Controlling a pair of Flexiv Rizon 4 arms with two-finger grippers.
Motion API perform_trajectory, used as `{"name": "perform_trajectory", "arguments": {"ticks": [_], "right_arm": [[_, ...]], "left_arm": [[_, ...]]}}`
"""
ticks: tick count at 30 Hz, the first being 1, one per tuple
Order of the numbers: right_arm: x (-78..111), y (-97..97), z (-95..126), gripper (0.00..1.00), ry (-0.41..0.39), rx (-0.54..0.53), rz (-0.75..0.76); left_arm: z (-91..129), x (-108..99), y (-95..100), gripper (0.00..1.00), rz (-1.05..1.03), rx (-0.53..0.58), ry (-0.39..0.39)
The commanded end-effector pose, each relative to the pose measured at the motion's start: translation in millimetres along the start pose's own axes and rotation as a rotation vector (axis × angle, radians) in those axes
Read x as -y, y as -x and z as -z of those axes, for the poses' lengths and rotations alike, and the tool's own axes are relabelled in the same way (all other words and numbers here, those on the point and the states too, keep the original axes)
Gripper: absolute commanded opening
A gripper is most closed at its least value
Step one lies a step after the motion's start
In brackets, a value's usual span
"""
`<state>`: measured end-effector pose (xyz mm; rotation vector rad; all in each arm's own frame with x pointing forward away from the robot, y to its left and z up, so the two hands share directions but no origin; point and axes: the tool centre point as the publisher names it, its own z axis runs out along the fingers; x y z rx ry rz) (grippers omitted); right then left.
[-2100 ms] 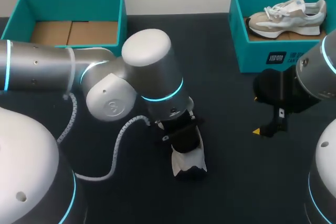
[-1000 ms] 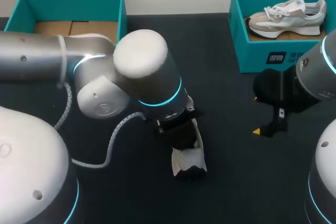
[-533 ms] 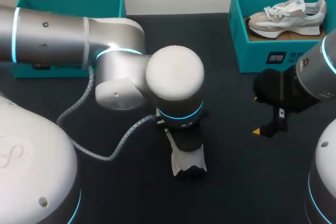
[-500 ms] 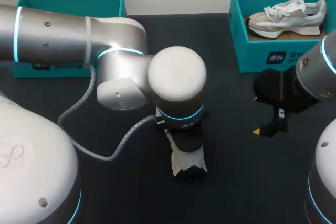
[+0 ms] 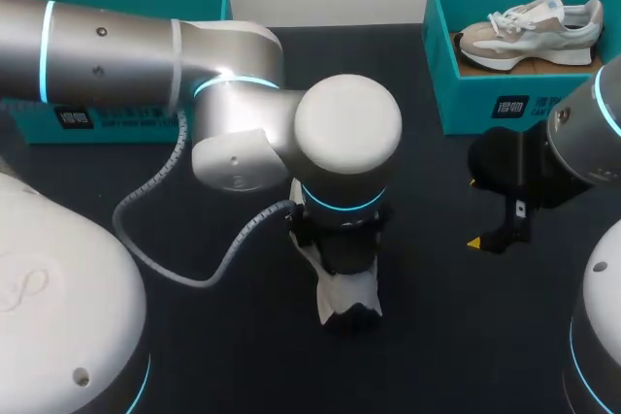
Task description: Take the shoe out of the shoebox, open the shoe tongue, remove and reinsert the insole, then place the shoe into the shoebox
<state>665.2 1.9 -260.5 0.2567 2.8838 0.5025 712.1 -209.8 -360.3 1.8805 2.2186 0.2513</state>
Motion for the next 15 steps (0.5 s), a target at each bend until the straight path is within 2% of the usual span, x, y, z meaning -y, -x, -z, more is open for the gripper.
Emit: {"name": "perform_trajectory", "arguments": {"ticks": [1, 10, 15], "right_arm": [[0.2, -1.6, -1, 1.00, 0.000, 0.004, 0.000], [0.2, -1.6, -1, 1.00, 0.000, 0.004, 0.000], [0.2, -1.6, -1, 1.00, 0.000, 0.004, 0.000]], "left_arm": [[12, -10, -1.6, 1.00, -0.028, -0.006, -0.018], [33, -27, -4.2, 1.00, -0.070, 0.005, -0.007], [42, -35, -6.9, 1.00, -0.083, 0.015, -0.026]]}}
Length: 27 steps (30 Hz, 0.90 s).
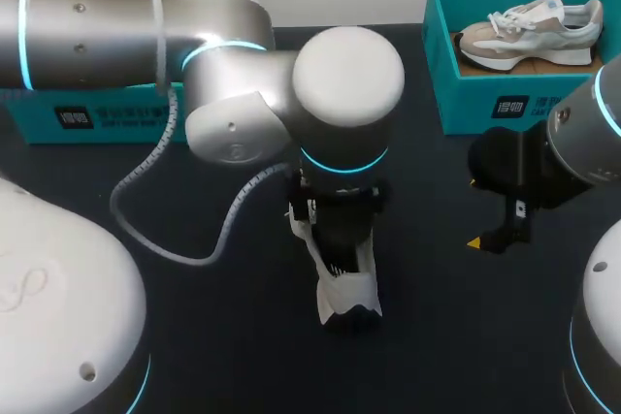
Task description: Take the shoe out of the shoebox, open the shoe tongue, remove and reinsert the insole, then place the shoe into the shoebox
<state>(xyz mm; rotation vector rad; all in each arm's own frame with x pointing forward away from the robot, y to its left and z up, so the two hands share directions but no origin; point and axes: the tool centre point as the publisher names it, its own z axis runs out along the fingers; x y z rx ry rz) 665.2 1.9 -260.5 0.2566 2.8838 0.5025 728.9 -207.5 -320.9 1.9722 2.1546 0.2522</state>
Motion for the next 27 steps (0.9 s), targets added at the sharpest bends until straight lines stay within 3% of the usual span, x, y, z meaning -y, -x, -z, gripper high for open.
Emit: {"name": "perform_trajectory", "arguments": {"ticks": [1, 9, 11, 12, 13, 15, 22, 25, 26, 27], "right_arm": [[0.3, -1.6, -1, 1.00, 0.000, 0.004, 0.000], [0.3, -1.6, -1, 1.00, 0.000, 0.004, 0.000], [0.3, -1.6, -1, 1.00, 0.000, 0.004, 0.000], [0.3, -1.6, -1, 1.00, 0.000, 0.004, 0.000], [0.3, -1.6, -1, 1.00, 0.000, 0.004, 0.000], [0.3, -1.6, -1, 1.00, 0.000, 0.004, 0.000], [0.3, -1.6, -1, 1.00, 0.000, 0.004, 0.000], [0.3, -1.6, -1, 1.00, 0.000, 0.004, 0.000], [0.3, -1.6, -1, 1.00, 0.000, 0.004, 0.000], [0.3, -1.6, -1, 1.00, 0.000, 0.004, 0.000]], "left_arm": [[9, -8, -10.5, 1.00, -0.003, 0.019, -0.010], [14, -36, -11.9, 1.00, 0.032, 0.035, -0.013], [14, -41, -9.7, 0.91, 0.038, 0.039, -0.017], [13, -42, -8.8, 0.64, 0.038, 0.039, -0.019], [12, -43, -7.2, 0.50, 0.040, 0.036, -0.025], [10, -45, -4.8, 0.43, 0.036, 0.033, -0.036], [8, -38, -5.7, 0.43, -0.007, 0.027, -0.068], [9, -34, -8.8, 0.37, -0.028, 0.029, -0.080], [10, -32, -9.9, 0.29, -0.030, 0.030, -0.083], [11, -30, -10.9, 0.28, -0.034, 0.033, -0.081]]}}
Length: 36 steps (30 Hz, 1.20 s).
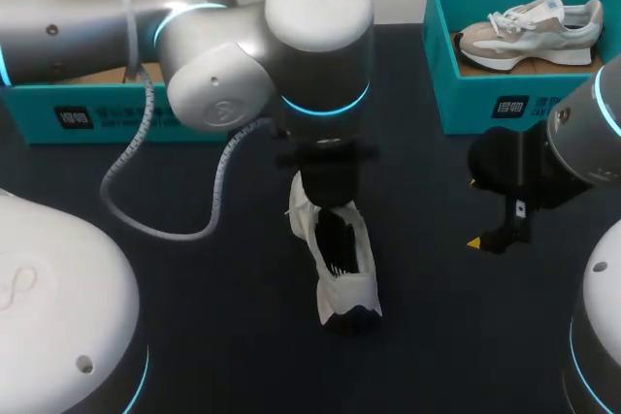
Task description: Take the shoe out of the shoebox, open the shoe tongue, remove and reinsert the insole, then place the shoe into the shoebox
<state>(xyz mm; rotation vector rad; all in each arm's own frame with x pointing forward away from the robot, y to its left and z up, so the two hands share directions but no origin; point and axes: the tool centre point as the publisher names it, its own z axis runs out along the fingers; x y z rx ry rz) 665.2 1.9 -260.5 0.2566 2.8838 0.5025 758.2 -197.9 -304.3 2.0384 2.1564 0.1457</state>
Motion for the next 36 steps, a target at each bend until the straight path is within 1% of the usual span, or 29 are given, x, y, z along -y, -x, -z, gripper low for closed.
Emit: {"name": "perform_trajectory", "arguments": {"ticks": [1, 7, 11, 13, 15, 17, 22, 23, 25, 26, 29, 32, 34, 35, 36], "right_arm": [[0.3, -1.6, -1, 1.00, 0.000, 0.004, 0.000], [0.3, -1.6, -1, 1.00, 0.000, 0.004, 0.000], [0.3, -1.6, -1, 1.00, 0.000, 0.004, 0.000], [0.3, -1.6, -1, 1.00, 0.000, 0.004, 0.000], [0.3, -1.6, -1, 1.00, 0.000, 0.004, 0.000], [0.3, -1.6, -1, 1.00, 0.000, 0.004, 0.000], [0.3, -1.6, -1, 1.00, 0.000, 0.004, 0.000], [0.3, -1.6, -1, 1.00, 0.000, 0.004, 0.000], [0.3, -1.6, -1, 1.00, 0.000, 0.004, 0.000], [0.3, -1.6, -1, 1.00, 0.000, 0.004, 0.000], [0.3, -1.6, -1, 1.00, 0.000, 0.004, 0.000], [0.3, -1.6, -1, 1.00, 0.000, 0.004, 0.000], [0.3, -1.6, -1, 1.00, 0.000, 0.004, 0.000], [0.3, -1.6, -1, 1.00, 0.000, 0.004, 0.000], [0.3, -1.6, -1, 1.00, 0.000, 0.004, 0.000]], "left_arm": [[3, 5, -5.3, 0.29, -0.014, 0.008, -0.001], [4, 14, -10.7, 0.28, -0.022, 0.013, -0.014], [1, 22, -9.9, 0.25, 0.003, 0.036, -0.054], [-2, 28, -8.0, 0.25, 0.007, 0.045, -0.063], [-3, 34, -6.6, 0.22, 0.012, 0.055, -0.070], [-4, 37, -5.3, 0.16, 0.011, 0.057, -0.082], [-6, 41, -4.7, 0.14, 0.012, 0.049, -0.090], [-7, 42, -4.8, 0.12, 0.014, 0.050, -0.091], [-10, 44, -4.8, 0.11, 0.015, 0.046, -0.098], [-11, 45, -4.7, 0.09, 0.018, 0.046, -0.107], [-10, 45, -4.3, 0.09, 0.018, 0.045, -0.104], [-3, 37, -1.0, 0.10, 0.020, 0.051, -0.112], [-4, 36, 2.5, 0.14, 0.020, 0.044, -0.110], [-8, 37, 6.8, 0.16, 0.030, 0.041, -0.119], [-10, 38, 8.4, 0.16, 0.028, 0.036, -0.125]]}}
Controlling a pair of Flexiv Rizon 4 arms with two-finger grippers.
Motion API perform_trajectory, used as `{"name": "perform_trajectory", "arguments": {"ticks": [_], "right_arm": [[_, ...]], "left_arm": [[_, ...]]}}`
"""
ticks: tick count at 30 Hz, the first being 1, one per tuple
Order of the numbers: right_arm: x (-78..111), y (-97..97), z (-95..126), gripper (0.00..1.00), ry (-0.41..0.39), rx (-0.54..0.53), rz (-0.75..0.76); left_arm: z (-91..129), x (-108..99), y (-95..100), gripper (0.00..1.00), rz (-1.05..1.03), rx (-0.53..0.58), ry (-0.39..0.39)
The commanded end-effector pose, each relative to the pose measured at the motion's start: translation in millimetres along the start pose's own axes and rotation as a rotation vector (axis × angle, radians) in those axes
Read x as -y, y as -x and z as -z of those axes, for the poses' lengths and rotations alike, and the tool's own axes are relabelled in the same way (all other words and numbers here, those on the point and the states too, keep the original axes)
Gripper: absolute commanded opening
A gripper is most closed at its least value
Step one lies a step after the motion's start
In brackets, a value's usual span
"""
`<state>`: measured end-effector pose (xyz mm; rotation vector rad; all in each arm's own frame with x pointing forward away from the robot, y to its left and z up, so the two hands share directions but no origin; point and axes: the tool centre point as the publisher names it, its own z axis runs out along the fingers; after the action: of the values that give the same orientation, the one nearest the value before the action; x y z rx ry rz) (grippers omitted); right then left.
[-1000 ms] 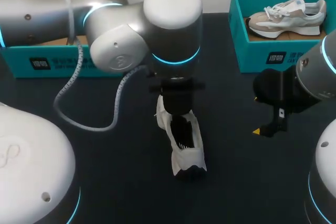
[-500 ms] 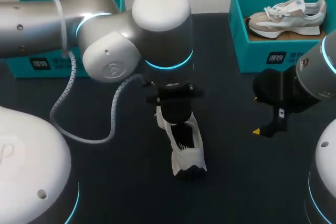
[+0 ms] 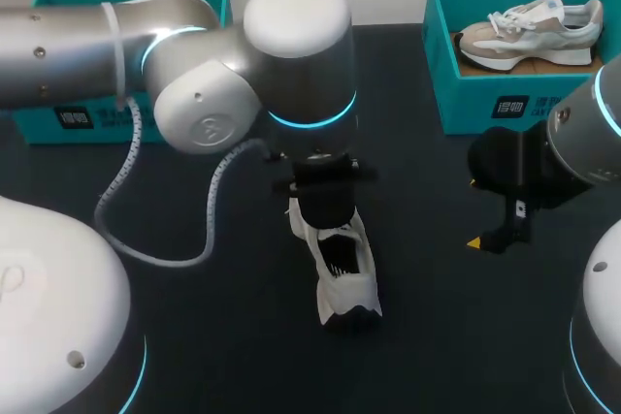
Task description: Take the shoe out of the shoebox, open the shoe tongue, remove and reinsert the insole, then place the shoe into the shoebox
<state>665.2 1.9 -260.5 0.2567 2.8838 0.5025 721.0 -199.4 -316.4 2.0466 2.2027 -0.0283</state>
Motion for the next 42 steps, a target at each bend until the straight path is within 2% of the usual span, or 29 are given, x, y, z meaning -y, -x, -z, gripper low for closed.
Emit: {"name": "perform_trajectory", "arguments": {"ticks": [1, 6, 10, 12, 14, 17, 18, 19, 20, 21, 22, 23, 24, 35, 36, 38, 41, 42], "right_arm": [[0.2, -1.6, -1, 1.00, 0.000, 0.004, 0.000], [0.2, -1.6, -1, 1.00, 0.000, 0.004, 0.000], [0.2, -1.6, -1, 1.00, 0.000, 0.004, 0.000], [0.2, -1.6, -1, 1.00, 0.000, 0.004, 0.000], [0.2, -1.6, -1, 1.00, 0.000, 0.004, 0.000], [0.2, -1.6, -1, 1.00, 0.000, 0.004, 0.000], [0.2, -1.6, -1, 1.00, 0.000, 0.004, 0.000], [0.2, -1.6, -1, 1.00, 0.000, 0.004, 0.000], [0.2, -1.6, -1, 1.00, 0.000, 0.004, 0.000], [0.2, -1.6, -1, 1.00, 0.000, 0.004, 0.000], [0.2, -1.6, -1, 1.00, 0.000, 0.004, 0.000], [0.2, -1.6, -1, 1.00, 0.000, 0.004, 0.000], [0.2, -1.6, -1, 1.00, 0.000, 0.004, 0.000], [0.2, -1.6, -1, 1.00, 0.000, 0.004, 0.000], [0.2, -1.6, -1, 1.00, 0.000, 0.004, 0.000], [0.2, -1.6, -1, 1.00, 0.000, 0.004, 0.000], [0.2, -1.6, -1, 1.00, 0.000, 0.004, 0.000], [0.2, -1.6, -1, 1.00, 0.000, 0.004, 0.000]], "left_arm": [[-10, 3, 11.8, 0.16, 0.000, -0.020, -0.016], [-20, 21, 12.6, 0.18, 0.003, -0.025, -0.031], [-23, 31, 5.8, 0.14, 0.069, -0.025, -0.017], [-16, 31, 1.2, 0.15, 0.123, -0.006, -0.015], [-6, 30, -3.0, 0.26, 0.199, 0.014, -0.010], [8, 29, -6.6, 0.26, 0.345, 0.005, -0.016], [13, 30, -7.8, 0.20, 0.427, -0.009, -0.027], [17, 29, -8.0, 0.13, 0.542, -0.011, -0.007], [20, 28, -8.5, 0.18, 0.672, -0.048, -0.018], [24, 26, -10.7, 0.34, 0.824, -0.030, -0.043], [26, 25, -14.1, 0.57, 0.911, -0.017, -0.070], [27, 28, -15.9, 0.74, 0.925, -0.023, -0.064], [26, 29, -16.2, 1.00, 0.953, -0.016, -0.041], [26, 29, -16.2, 1.00, 0.953, -0.016, -0.041], [25, 34, -17.9, 1.00, 1.003, -0.018, -0.063], [23, 48, -24.0, 1.00, 1.087, 0.025, 0.005], [26, 64, -26.2, 1.00, 1.332, 0.041, 0.037], [27, 69, -27.0, 1.00, 1.369, 0.039, 0.071]]}}
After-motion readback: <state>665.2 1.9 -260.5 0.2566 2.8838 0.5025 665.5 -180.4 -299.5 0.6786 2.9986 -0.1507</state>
